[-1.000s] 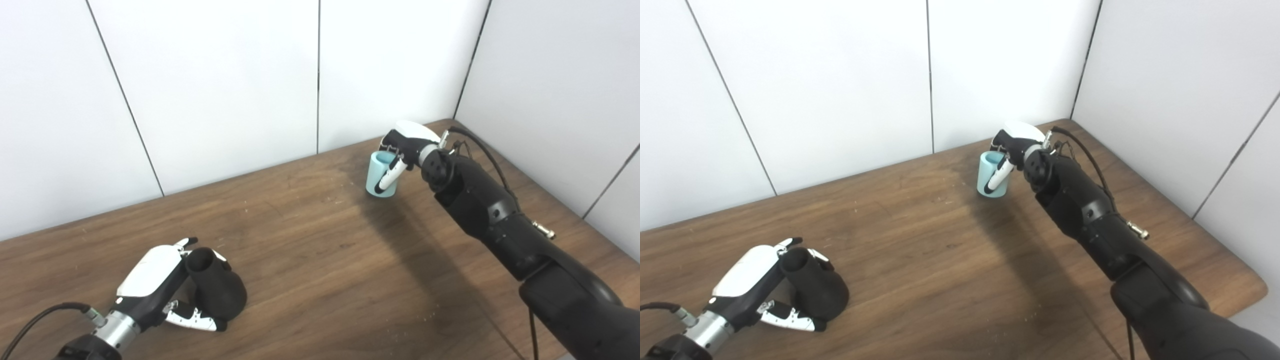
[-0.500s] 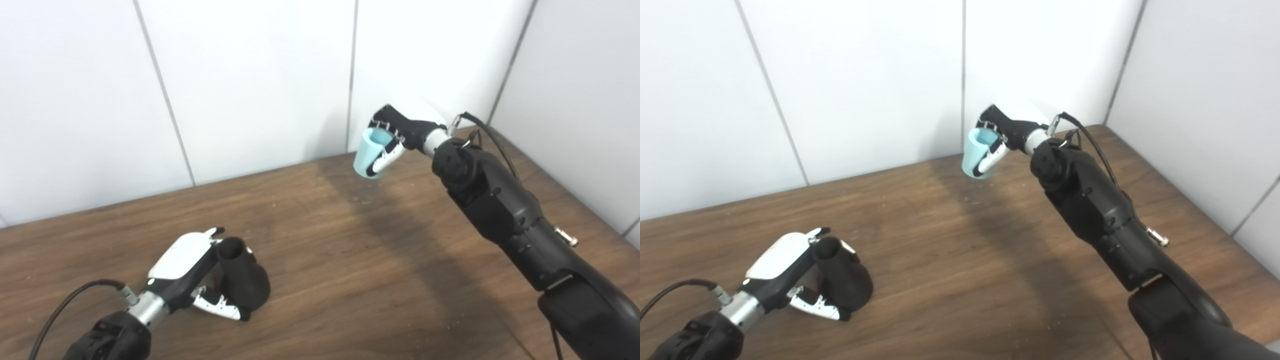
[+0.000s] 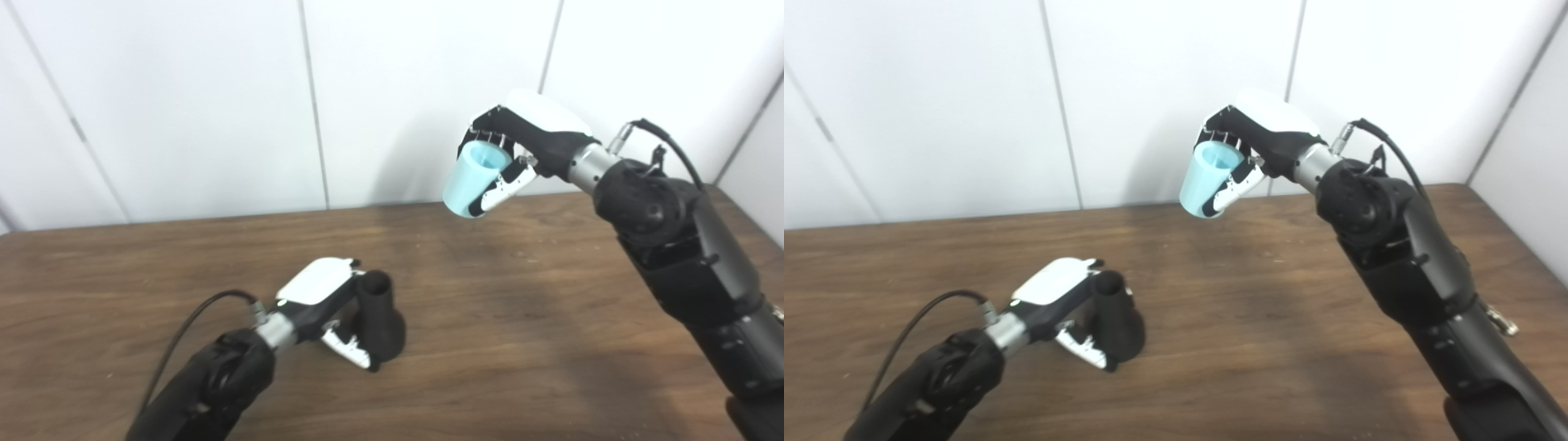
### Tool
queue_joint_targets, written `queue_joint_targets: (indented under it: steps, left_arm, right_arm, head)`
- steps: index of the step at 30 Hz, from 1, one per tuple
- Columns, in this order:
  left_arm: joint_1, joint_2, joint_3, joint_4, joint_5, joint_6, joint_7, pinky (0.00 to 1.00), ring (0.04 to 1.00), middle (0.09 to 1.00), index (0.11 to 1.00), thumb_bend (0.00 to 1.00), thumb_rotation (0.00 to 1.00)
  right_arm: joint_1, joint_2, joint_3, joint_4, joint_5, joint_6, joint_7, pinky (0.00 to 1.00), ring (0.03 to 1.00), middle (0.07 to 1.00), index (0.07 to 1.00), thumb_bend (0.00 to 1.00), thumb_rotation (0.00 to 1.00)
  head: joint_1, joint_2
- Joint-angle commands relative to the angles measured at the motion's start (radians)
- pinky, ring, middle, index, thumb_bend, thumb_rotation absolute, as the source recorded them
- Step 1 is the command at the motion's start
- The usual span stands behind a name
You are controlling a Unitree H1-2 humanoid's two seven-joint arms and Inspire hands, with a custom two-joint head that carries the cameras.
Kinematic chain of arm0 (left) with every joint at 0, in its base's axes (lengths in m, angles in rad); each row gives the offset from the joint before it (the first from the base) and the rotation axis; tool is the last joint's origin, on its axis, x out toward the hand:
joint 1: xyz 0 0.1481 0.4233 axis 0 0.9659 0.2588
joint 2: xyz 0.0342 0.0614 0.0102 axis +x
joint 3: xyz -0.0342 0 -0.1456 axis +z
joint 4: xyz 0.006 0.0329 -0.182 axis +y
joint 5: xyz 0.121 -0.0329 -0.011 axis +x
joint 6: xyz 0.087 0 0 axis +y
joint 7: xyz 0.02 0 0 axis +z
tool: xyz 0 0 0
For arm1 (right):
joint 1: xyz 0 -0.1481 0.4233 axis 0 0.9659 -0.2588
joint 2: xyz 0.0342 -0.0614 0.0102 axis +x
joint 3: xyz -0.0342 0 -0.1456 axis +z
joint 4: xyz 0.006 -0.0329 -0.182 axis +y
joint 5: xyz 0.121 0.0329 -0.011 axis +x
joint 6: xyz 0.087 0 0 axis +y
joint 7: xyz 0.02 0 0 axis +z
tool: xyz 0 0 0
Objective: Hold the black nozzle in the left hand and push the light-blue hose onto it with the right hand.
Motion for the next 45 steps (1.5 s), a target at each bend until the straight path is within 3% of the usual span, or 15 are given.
queue_joint_targets:
  steps: [1, 19, 45]
  left_arm:
    - [0.043, -0.021, -0.072, 0.046, 0.07, 0.042, -0.096, 0.95, 0.6, 0.501, 0.473, 0.52, 0.0]
    - [0.023, -0.06, -0.075, 0.047, 0.093, 0.076, -0.101, 0.96, 0.597, 0.488, 0.482, 0.53, 0.0]
    - [0.02, -0.066, -0.079, 0.01, 0.101, 0.128, -0.12, 0.96, 0.596, 0.489, 0.481, 0.53, 0.0]
  right_arm:
    - [-0.065, 0.002, -0.007, -0.043, 0.007, -0.009, 0.006, 0.35, 0.471, 0.479, 0.467, 0.5, 0.0]
    - [-0.134, 0.086, 0.063, -0.086, 0.046, -0.047, 0.126, 0.36, 0.481, 0.478, 0.46, 0.5, 0.0]
    - [-0.138, 0.08, 0.127, -0.048, 0.035, -0.123, 0.208, 0.36, 0.467, 0.48, 0.466, 0.5, 0.0]
  head:
    - [-0.001, 0.0]
    - [0.077, 0.03]
    - [0.098, 0.055]
